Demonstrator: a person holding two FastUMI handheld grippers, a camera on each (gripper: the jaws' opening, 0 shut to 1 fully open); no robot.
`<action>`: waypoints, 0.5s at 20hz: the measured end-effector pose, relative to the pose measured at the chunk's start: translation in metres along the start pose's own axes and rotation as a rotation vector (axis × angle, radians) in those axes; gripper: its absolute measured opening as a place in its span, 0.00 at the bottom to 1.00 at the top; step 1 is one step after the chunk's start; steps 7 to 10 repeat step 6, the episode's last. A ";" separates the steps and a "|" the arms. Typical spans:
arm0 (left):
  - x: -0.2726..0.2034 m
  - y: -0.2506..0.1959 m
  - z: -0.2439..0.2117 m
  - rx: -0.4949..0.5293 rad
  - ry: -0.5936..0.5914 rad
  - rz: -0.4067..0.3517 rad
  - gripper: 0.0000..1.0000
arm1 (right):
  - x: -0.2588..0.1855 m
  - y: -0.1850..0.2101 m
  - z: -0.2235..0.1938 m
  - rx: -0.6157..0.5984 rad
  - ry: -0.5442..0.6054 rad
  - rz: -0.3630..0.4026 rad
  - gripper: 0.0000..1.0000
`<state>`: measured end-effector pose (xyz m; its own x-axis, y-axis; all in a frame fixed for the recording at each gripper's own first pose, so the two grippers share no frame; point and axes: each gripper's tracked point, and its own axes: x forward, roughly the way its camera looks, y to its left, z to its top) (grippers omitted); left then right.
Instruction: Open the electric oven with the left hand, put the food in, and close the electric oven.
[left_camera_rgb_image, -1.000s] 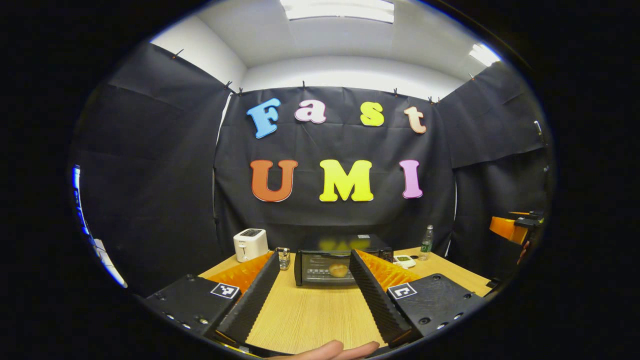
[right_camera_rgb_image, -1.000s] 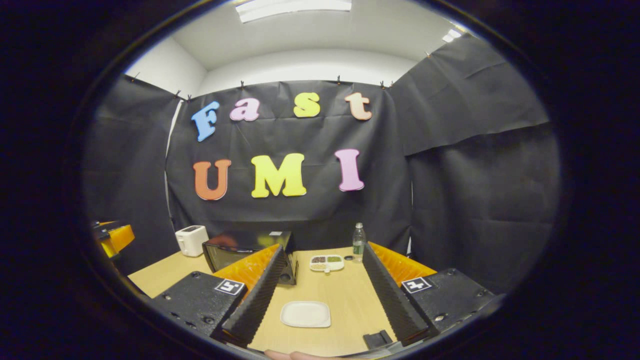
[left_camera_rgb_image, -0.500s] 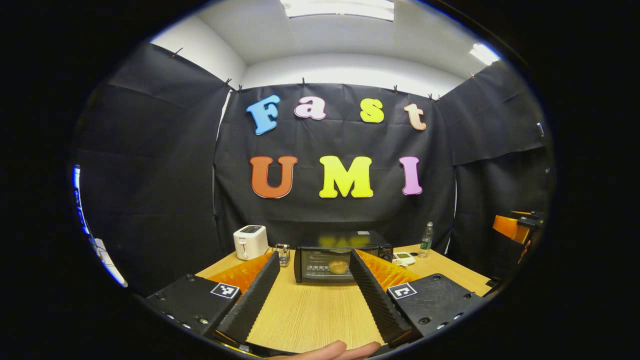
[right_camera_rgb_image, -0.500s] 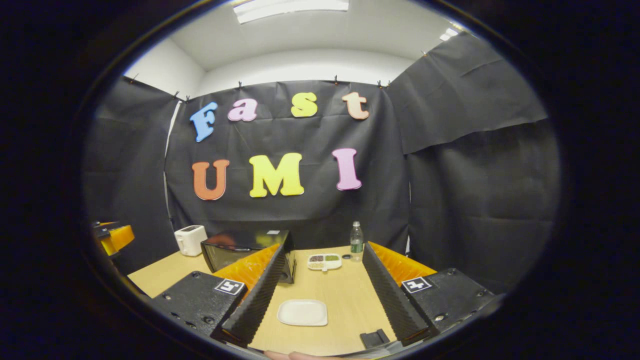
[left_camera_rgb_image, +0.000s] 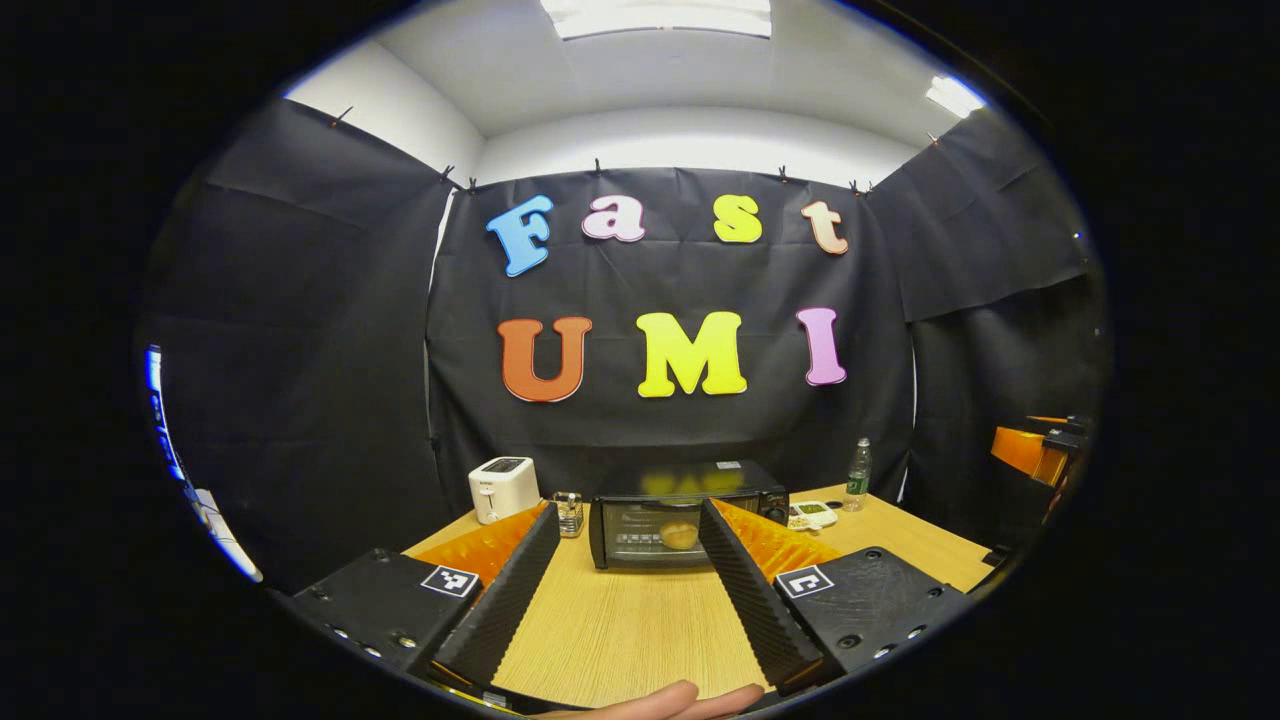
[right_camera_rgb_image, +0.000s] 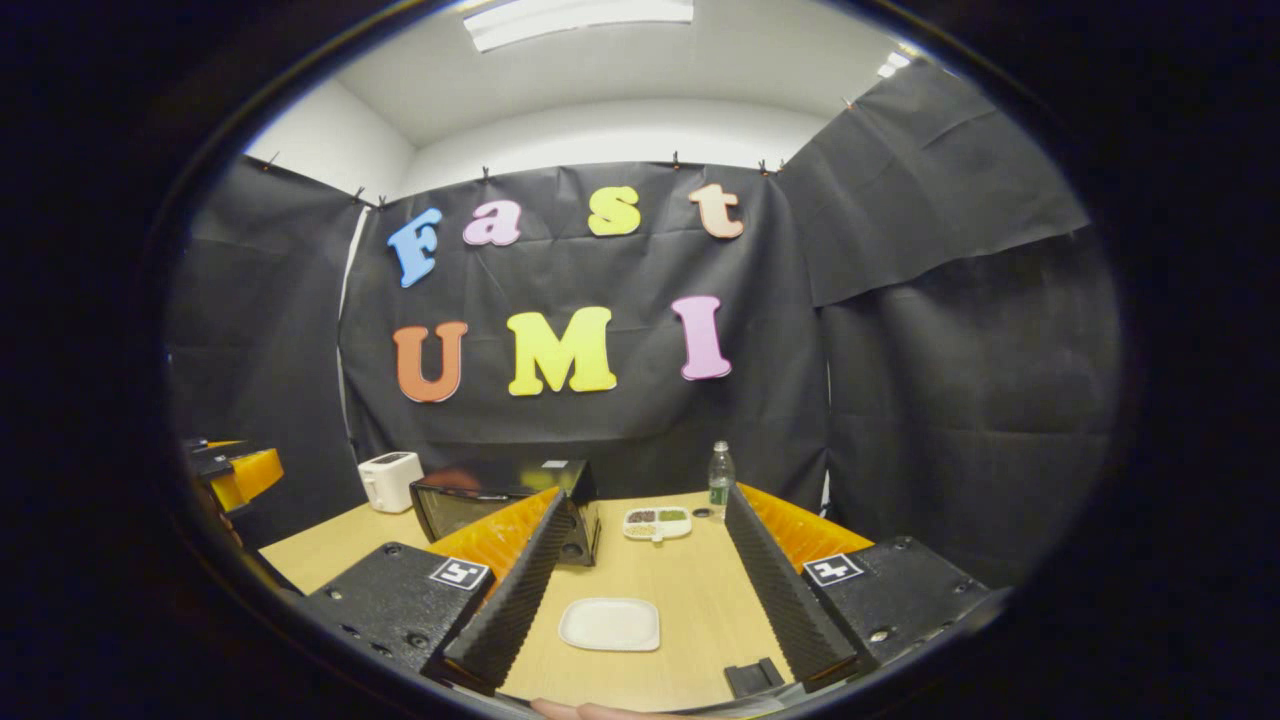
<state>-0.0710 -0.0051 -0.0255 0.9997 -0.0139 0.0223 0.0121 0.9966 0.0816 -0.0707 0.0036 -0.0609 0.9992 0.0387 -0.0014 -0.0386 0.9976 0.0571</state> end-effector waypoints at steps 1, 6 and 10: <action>0.000 -0.002 0.001 0.002 -0.008 0.001 0.92 | -0.001 -0.001 0.001 -0.001 -0.004 -0.001 0.95; -0.001 -0.004 -0.005 0.023 0.008 0.004 0.85 | -0.001 -0.005 0.004 0.006 -0.026 -0.002 0.95; -0.001 -0.004 -0.005 0.023 0.008 0.004 0.85 | -0.001 -0.005 0.004 0.006 -0.026 -0.002 0.95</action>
